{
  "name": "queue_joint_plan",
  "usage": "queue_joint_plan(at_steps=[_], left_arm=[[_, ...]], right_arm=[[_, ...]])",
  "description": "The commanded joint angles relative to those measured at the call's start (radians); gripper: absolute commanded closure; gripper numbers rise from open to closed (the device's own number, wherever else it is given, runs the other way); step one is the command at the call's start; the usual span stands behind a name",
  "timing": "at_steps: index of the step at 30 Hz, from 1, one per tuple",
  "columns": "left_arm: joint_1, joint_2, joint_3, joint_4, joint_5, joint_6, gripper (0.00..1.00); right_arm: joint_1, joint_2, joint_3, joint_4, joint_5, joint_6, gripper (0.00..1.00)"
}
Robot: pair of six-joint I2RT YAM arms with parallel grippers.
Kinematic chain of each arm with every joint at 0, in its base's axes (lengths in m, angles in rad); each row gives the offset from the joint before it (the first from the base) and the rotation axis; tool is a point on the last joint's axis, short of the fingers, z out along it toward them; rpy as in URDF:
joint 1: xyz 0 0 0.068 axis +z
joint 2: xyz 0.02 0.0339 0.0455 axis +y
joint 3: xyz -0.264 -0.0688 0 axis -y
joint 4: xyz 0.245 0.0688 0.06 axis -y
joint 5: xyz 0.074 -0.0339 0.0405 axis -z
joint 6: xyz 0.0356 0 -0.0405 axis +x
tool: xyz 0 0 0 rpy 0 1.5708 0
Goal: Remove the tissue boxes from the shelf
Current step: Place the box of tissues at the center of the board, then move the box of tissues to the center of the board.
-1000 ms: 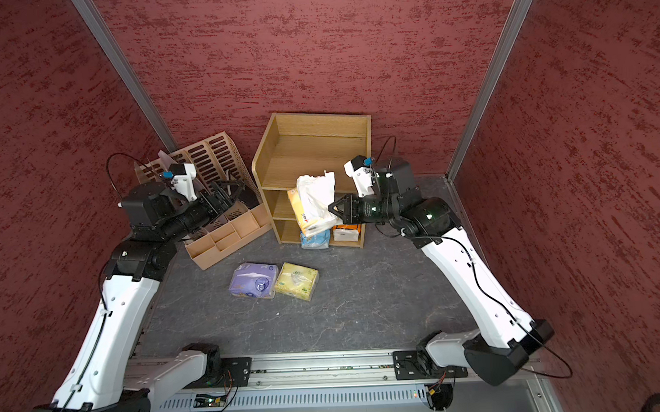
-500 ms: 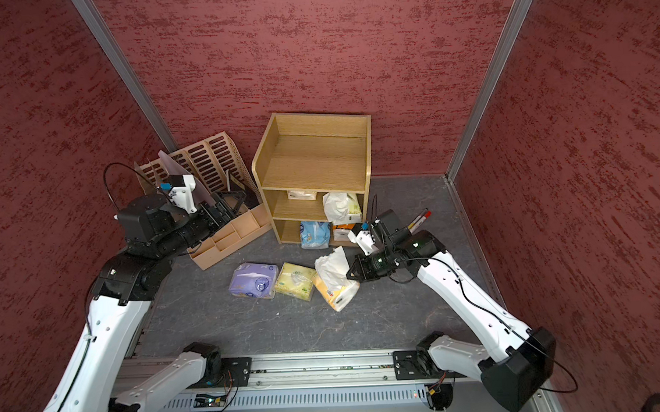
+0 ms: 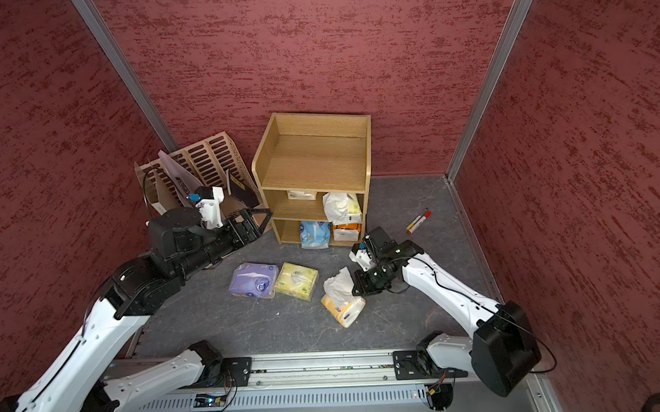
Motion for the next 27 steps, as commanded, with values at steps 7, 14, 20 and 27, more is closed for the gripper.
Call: queue_joint_plan(at_steps=[7, 14, 20, 27], left_arm=[[-0.047, 0.041, 0.068, -0.007, -0.15, 0.067, 0.0], [0.123, -0.131, -0.049, 0.11, -0.167, 0.076, 0.0], [0.472, 0.017, 0.065, -0.007, 0.322, 0.065, 0.0], [0.532, 0.136, 0.106, 0.011, 0.464, 0.163, 0.0]], right_arm=[[0.005, 0.018, 0.07, 0.001, 0.302, 0.037, 0.55], [0.005, -0.091, 0.157, -0.102, 0.38, 0.221, 0.52], [0.019, -0.282, 0.049, -0.199, 0.426, 0.497, 0.67], [0.056, -0.296, -0.032, -0.375, 0.459, 0.508, 0.88]])
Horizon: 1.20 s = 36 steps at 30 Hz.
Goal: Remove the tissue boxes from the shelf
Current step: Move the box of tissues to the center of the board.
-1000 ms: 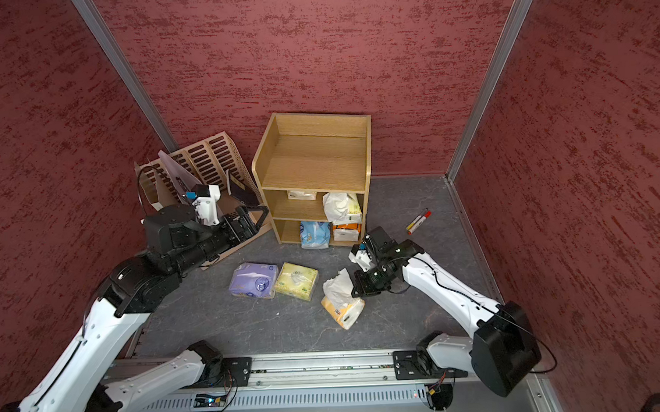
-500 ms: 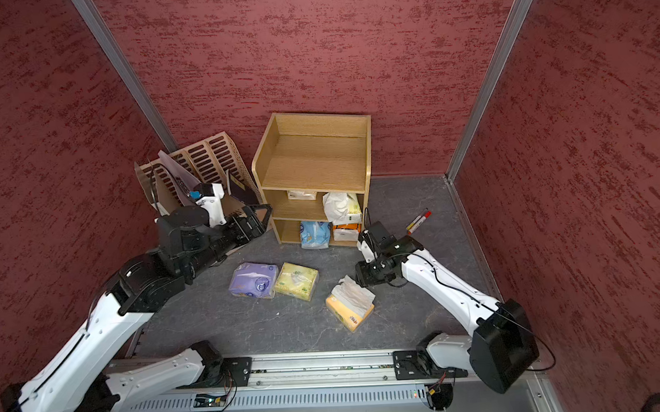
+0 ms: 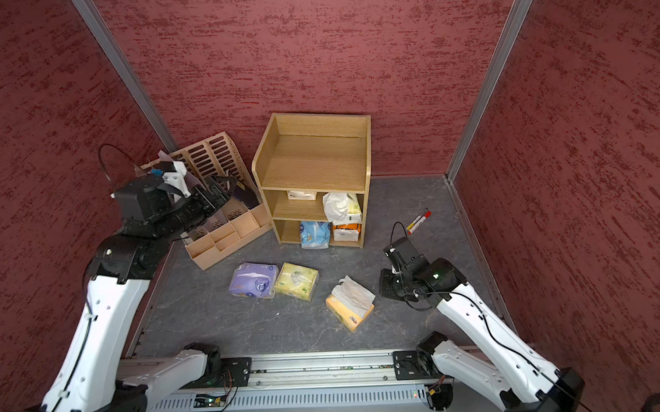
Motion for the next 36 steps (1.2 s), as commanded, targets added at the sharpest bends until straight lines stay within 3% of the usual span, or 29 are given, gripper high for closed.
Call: queue_joint_plan(at_steps=[1, 7, 14, 21, 26, 32, 36], left_arm=[[0.024, -0.029, -0.052, 0.034, 0.142, 0.054, 0.0], [0.04, -0.096, -0.146, 0.085, 0.156, 0.049, 0.0], [0.053, -0.127, -0.183, 0.095, 0.141, 0.06, 0.0], [0.053, -0.102, -0.156, 0.131, 0.152, 0.014, 0.0], [0.052, -0.087, -0.112, 0.115, 0.124, 0.028, 0.0], [0.052, -0.06, -0.107, 0.132, 0.162, 0.019, 0.0], [0.052, -0.041, -0.099, 0.142, 0.174, 0.03, 0.0]], right_arm=[[0.025, 0.058, -0.046, -0.113, 0.051, 0.027, 0.89], [0.11, 0.157, -0.108, 0.028, -0.007, 0.104, 0.82], [0.115, 0.312, -0.252, 0.428, -0.092, 0.245, 0.8], [0.115, 0.565, -0.106, 0.557, -0.13, 0.227, 0.8], [0.114, 0.635, 0.038, 0.519, -0.088, 0.194, 0.79], [0.115, 0.613, 0.068, 0.487, -0.068, 0.197, 0.79], [0.114, 0.436, -0.019, 0.486, -0.011, 0.256, 0.76]])
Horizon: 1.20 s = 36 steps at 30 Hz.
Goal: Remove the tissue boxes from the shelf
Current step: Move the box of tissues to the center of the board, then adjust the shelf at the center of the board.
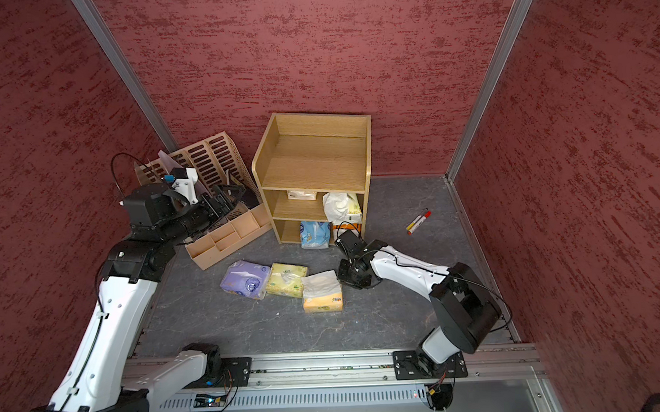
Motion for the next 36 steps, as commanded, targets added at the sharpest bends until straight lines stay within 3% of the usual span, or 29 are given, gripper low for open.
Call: queue_joint_plan(at_steps=[1, 7, 10, 17, 28, 36], left_arm=[[0.008, 0.016, 0.037, 0.034, 0.026, 0.016, 0.0], [0.007, 0.087, 0.088, 0.06, 0.073, 0.027, 0.0], [0.005, 0.119, 0.116, 0.074, 0.094, 0.02, 0.0], [-0.007, 0.172, 0.155, 0.096, 0.136, 0.022, 0.0], [-0.063, 0.25, 0.226, 0.064, 0.142, 0.072, 0.0], [-0.132, 0.308, 0.267, 0.049, 0.109, 0.125, 0.0]], right_arm=[[0.005, -0.185, -0.068, 0.002, 0.073, 0.05, 0.74], [0.006, -0.582, -0.229, 0.236, 0.141, 0.121, 0.59], [0.006, -0.658, -0.269, 0.344, 0.178, 0.173, 0.54], [0.005, -0.591, -0.243, 0.585, 0.321, 0.242, 0.51], [-0.006, -0.482, -0.236, 0.797, 0.478, 0.333, 0.44], [-0.033, -0.549, -0.249, 0.73, 0.483, 0.318, 0.44]])
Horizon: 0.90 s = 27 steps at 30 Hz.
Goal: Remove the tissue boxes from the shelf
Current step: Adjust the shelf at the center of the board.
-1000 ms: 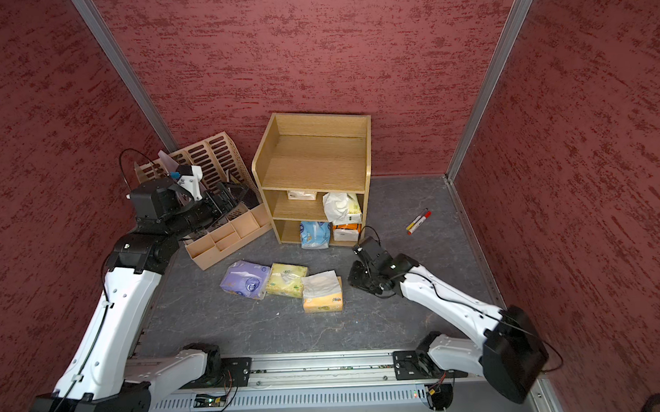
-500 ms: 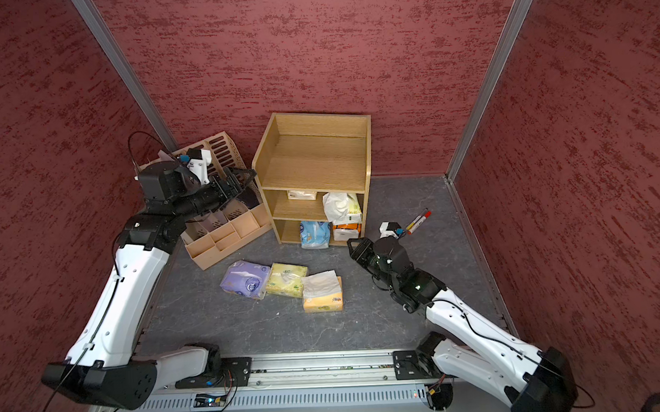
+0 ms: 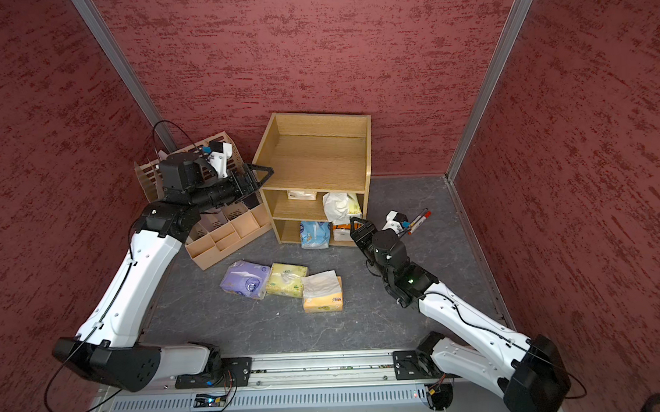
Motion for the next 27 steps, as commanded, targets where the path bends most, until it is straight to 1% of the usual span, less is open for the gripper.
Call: queue_joint_plan(at_steps=[1, 4, 7, 10, 13, 17, 21, 25, 27], left_arm=[[-0.02, 0.019, 0.036, -0.01, -0.013, 0.047, 0.0], [-0.038, 0.025, 0.057, -0.033, -0.052, 0.079, 0.0], [-0.039, 0.019, 0.123, -0.132, -0.121, 0.13, 0.0], [-0.006, 0.004, 0.182, -0.242, -0.174, 0.164, 0.0], [0.048, -0.024, 0.165, -0.261, -0.175, 0.161, 0.0], [0.084, -0.017, 0.127, -0.191, -0.103, 0.117, 0.0], [0.079, 0.035, 0.122, -0.082, -0.039, 0.054, 0.0], [0.074, 0.075, 0.114, 0.045, 0.018, 0.03, 0.0], [0.068, 0.094, 0.117, 0.071, 0.027, 0.028, 0.0]], right_arm=[[-0.012, -0.052, -0.023, -0.013, 0.04, 0.002, 0.44], [-0.014, -0.086, -0.049, -0.021, 0.046, 0.011, 0.44], [-0.015, -0.109, -0.058, -0.048, 0.048, 0.012, 0.44], [-0.015, -0.121, -0.056, -0.078, 0.04, 0.009, 0.44], [-0.015, -0.122, -0.062, -0.089, 0.037, 0.017, 0.44], [-0.015, -0.107, -0.066, -0.081, 0.032, 0.028, 0.44], [-0.015, -0.092, -0.051, -0.077, 0.015, 0.021, 0.44], [-0.015, -0.074, -0.041, -0.08, -0.019, 0.022, 0.43], [-0.015, -0.061, -0.041, -0.078, -0.037, 0.022, 0.43]])
